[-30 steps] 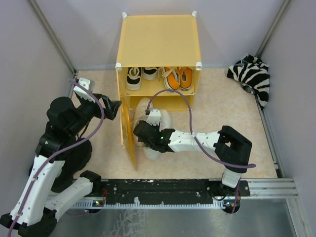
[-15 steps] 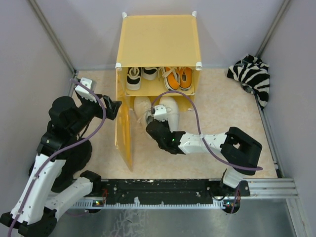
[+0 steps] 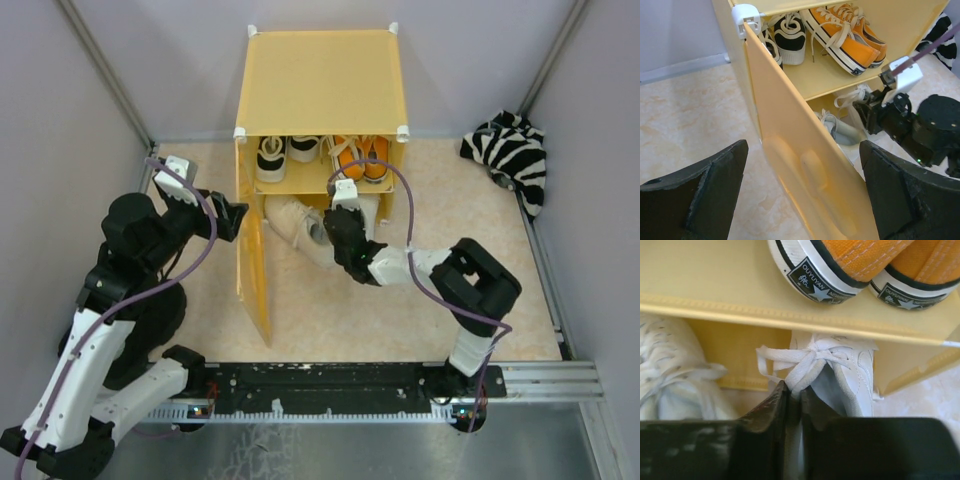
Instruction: Place and organize the shoes in the shoe cabinet
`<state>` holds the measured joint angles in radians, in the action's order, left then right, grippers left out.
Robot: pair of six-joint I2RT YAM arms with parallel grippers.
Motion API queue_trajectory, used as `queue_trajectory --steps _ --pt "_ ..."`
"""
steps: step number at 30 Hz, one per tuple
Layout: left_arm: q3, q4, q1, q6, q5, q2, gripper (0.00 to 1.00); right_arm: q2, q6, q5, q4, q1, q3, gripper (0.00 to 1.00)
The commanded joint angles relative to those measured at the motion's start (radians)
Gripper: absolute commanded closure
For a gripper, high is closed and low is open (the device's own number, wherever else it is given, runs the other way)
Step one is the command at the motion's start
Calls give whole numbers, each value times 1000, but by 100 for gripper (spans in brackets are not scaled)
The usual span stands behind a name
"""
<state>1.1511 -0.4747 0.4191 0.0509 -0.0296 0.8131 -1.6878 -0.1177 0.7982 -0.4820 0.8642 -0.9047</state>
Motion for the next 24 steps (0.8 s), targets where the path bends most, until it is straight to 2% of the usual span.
queue_trajectory --steps 1,2,3,5,9,17,21,24 --pt "4 -11 3 -15 7 8 2 -73 60 12 -152 -27 -122 71" --pt "5 -14 3 -15 9 7 2 -78 61 18 -134 -27 -130 62" --pt "6 -16 3 -17 12 6 2 -76 53 17 -113 -27 -133 57" --pt "3 -18 3 -18 22 -1 2 -56 24 3 -72 -27 -121 51" --pt "0 -20 3 -19 20 -2 2 24 -36 -105 19 -27 -80 45" --pt "-1 -12 4 -19 16 2 2 269 -18 -448 229 -11 -25 42" --pt "-4 -9 4 -18 16 5 2 310 11 -613 362 -7 -24 44" --pt "-5 -6 4 -17 15 9 2 305 23 -667 393 -5 7 44"
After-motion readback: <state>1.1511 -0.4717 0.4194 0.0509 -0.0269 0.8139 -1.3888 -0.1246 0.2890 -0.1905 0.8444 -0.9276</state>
